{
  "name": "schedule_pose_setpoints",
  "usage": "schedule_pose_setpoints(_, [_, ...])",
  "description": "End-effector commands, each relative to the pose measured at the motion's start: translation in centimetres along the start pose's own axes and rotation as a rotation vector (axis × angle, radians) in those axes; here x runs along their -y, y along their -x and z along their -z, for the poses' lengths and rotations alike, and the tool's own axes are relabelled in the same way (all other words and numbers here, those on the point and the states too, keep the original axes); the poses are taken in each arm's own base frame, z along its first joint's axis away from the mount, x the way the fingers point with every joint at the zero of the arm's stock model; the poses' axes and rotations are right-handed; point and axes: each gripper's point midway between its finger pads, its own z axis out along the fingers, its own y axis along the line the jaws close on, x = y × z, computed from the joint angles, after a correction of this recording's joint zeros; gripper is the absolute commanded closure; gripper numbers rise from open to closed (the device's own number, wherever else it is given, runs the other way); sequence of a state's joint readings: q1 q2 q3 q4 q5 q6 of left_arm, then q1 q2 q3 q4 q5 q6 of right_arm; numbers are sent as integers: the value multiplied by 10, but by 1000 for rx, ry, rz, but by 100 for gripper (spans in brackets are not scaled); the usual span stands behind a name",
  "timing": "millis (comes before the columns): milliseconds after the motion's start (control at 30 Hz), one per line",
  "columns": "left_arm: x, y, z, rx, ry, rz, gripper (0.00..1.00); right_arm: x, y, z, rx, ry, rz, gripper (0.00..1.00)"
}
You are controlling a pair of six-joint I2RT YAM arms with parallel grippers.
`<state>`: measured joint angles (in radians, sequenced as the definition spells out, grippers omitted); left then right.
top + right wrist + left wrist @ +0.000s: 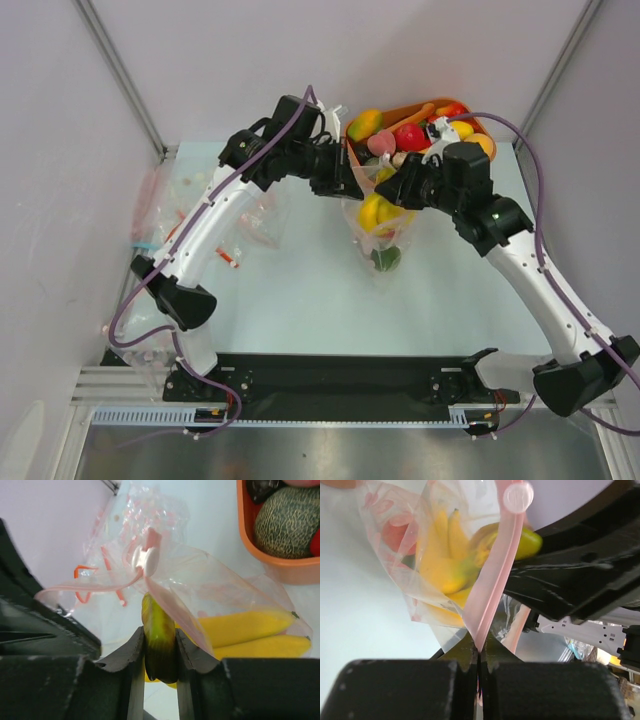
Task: Place the food in the zip-top bag and seal the zipper
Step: Adjust the fake fruit in the zipper food storage bag.
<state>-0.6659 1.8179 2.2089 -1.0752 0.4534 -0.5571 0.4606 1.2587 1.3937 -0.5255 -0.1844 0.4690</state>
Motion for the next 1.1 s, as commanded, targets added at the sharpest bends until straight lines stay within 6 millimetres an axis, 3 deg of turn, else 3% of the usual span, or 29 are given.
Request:
schedule_pose_setpoints(0, [25,2,13,13,-75,-29,100,-15,45,21,188,37,48,95])
schedule_pose_setpoints(100, [33,5,20,27,-95,-26,100,-30,42,25,220,135,69,91])
schedule_pose_setpoints(133, [35,6,21,34,-100,-22,100,-34,21,18,185,170,91,89])
schedule_pose_setpoints(200, [40,6,23,25,-123,1,100,-50,14,25,256,238,220,86])
schedule_pose_setpoints(233, [43,6,25,22,-134,12,100,-45,11,24,287,196,246,86])
schedule_pose_setpoints(267, [46,4,26,11,-152,21,100,-45,-9,22,273,196,275,88])
schedule_pose_setpoints(433, [63,2,34,-1,-228,27,100,-26,-14,12,312,130,364,87])
schedule_pose_setpoints(533, [70,1,36,-18,-266,35,100,-20,-19,2,292,106,376,82])
schedule_pose_setpoints(600, [72,0,35,-37,-279,52,100,-21,-17,0,292,105,382,68])
schedule_pose_setpoints(633, [72,0,35,-36,-280,51,100,-22,-15,-1,293,105,384,56])
schedule_pose_setpoints(667, [70,-1,35,-35,-271,54,100,-23,-14,0,290,105,373,31])
schedule_pose_setpoints(767, [56,-1,31,-25,-206,56,100,-28,-10,10,282,110,326,18])
schedule_pose_setpoints(867, [33,0,23,-11,-96,73,100,-40,8,24,303,118,302,18])
schedule_pose_setpoints(900, [27,0,19,-12,-75,73,100,-39,4,26,271,108,282,19])
schedule_pose_setpoints(967, [20,2,16,-3,-46,73,100,-40,18,34,275,67,251,24])
schedule_pose_setpoints(1000, [19,4,14,2,-42,71,100,-30,7,34,215,17,216,26])
schedule_pose_setpoints(1067, [19,5,13,8,-43,64,100,-16,3,36,170,-56,176,31])
